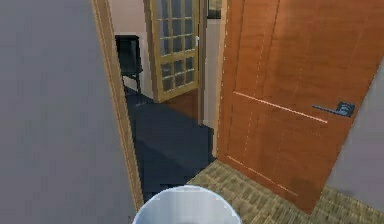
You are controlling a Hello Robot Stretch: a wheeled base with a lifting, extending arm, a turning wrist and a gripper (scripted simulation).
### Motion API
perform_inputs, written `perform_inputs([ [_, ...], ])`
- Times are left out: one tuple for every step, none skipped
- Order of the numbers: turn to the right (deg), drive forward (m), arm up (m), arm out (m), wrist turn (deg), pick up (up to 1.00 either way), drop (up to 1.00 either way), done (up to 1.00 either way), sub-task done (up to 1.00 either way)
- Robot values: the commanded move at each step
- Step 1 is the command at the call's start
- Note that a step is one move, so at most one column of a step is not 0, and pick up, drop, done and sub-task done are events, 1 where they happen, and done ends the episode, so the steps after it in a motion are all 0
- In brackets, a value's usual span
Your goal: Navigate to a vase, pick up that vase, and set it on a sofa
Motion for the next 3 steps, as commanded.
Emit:
perform_inputs([
  [0.0, 1.00, 0.00, 0.00, 0.0, 0.00, 0.00, 0.00, 0.00],
  [-9.0, 0.00, 0.00, 0.00, 0.0, 0.00, 0.00, 0.00, 0.00],
  [0.0, 0.55, 0.00, 0.00, 0.0, 0.00, 0.00, 0.00, 0.00],
])
